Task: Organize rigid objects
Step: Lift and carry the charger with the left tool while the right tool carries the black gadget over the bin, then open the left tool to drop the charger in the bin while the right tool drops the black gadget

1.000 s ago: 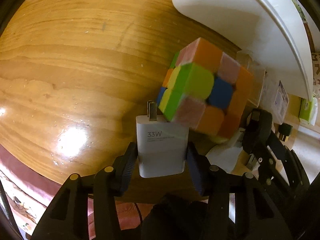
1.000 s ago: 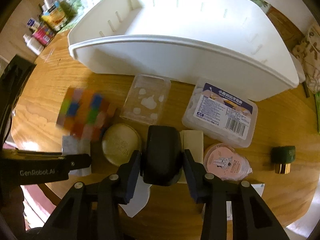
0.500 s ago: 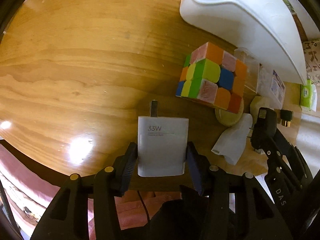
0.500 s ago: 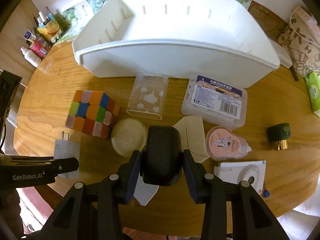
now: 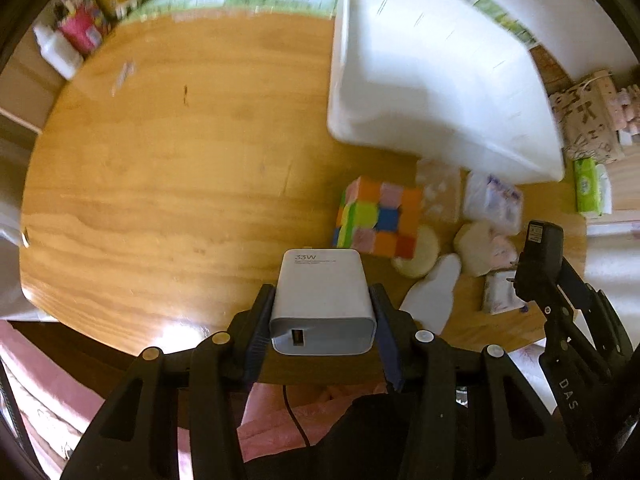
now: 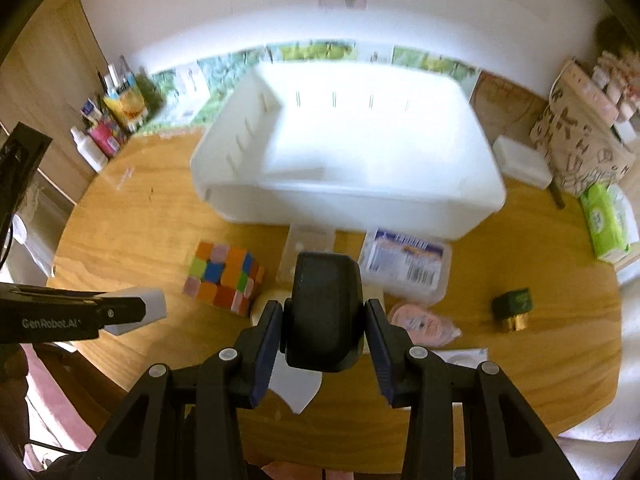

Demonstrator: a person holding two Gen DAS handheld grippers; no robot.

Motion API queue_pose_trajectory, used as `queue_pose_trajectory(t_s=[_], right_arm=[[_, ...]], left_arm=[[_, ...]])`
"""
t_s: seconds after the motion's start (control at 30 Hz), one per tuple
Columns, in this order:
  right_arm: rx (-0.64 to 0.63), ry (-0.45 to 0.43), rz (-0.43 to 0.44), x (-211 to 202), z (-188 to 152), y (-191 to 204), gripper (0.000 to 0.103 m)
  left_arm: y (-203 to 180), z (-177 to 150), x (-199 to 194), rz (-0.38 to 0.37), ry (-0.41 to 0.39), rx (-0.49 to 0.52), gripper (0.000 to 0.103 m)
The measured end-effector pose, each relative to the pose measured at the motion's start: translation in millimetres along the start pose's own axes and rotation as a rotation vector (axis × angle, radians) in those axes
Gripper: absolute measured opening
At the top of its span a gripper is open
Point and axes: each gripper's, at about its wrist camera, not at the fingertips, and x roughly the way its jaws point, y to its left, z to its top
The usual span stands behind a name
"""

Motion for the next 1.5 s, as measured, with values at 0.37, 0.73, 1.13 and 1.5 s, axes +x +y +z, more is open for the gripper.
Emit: queue_pose_trajectory(t_s=[0.37,0.73,1.13,1.5], right_arm=[[-0.037,-0.17,0.004,-33.4,36.0,-18.7,0.042],[-0.097,-0.337,0.036,-37.3,66.1,-35.5,0.042],[-0.146,-0.417,0.086,1.9,86.2,-61.1,0.042],[-0.133,-0.376,0.152,64.5,101.8,-88.5,0.042]], left_arm=[[-25.5,14.4,-47.5,0.001,-0.198,0.057,0.05],[-57.6,39.5,-75.1,-0.082,-0.451,0.11,0.05],[-75.8,71.4,-33.2,-0.079,-0.616,0.096,0.05],[-80.9,113.4,8.8,-0.037,-0.622,0.016,0.05]])
